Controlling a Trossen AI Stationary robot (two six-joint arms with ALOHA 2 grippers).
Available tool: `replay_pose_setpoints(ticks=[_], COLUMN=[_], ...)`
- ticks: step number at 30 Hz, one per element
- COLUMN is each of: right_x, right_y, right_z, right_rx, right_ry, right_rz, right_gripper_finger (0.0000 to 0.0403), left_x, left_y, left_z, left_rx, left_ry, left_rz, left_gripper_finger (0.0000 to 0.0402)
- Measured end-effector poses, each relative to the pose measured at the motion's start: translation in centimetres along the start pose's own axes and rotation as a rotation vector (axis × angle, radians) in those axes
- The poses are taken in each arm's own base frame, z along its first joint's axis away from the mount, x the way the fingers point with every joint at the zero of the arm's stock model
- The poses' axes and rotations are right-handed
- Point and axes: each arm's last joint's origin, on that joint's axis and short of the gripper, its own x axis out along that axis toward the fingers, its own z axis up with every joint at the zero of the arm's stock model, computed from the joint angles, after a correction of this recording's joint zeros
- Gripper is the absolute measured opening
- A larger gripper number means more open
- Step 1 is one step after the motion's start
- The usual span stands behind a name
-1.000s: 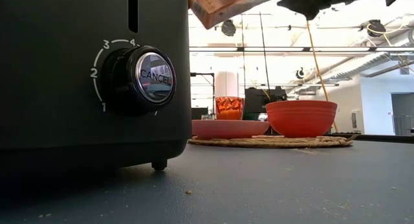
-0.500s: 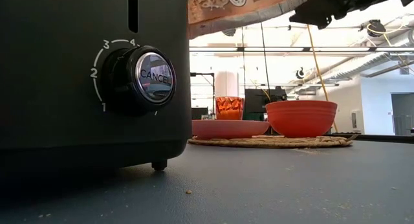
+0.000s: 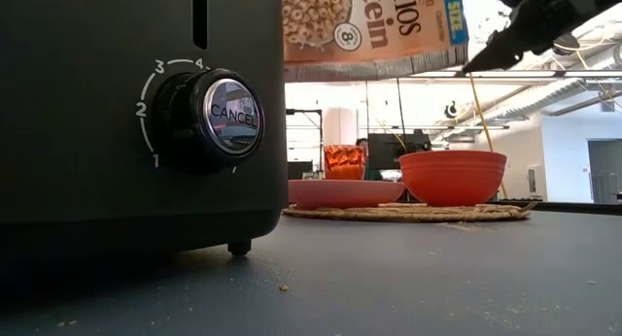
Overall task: Arrange a breakfast setting
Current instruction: Pour the cereal from the cereal box into the red bowl
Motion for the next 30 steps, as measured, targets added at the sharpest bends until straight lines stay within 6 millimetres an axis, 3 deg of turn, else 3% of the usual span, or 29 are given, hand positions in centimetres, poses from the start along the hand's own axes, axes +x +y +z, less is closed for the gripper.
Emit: replay_pose_setpoints(ticks=[6, 21, 30], right_x=[-0.1, -0.2, -0.3], right_y=[-0.1, -0.7, -1.0], right_z=[-0.8, -0.6, 1.4], right_rx=[0.04, -0.007, -0.099], right_ry=[0.076, 0.069, -0.112], right_rz=[-0.034, -0.26, -0.344], right_gripper_finger=[0.0215, 0.0215, 0.0215], left_x=[0.0, -0.1, -0.2], left_y=[0.0, -0.1, 0.1], left_z=[-0.4, -1.3, 1.1], left_rx=[-0.033, -0.072, -0.049], left_ry=[0.036, 0.131, 0.1], left_rz=[-0.003, -0.01, -0.008], left_gripper_finger=[0.0223, 0.0223, 0.0223])
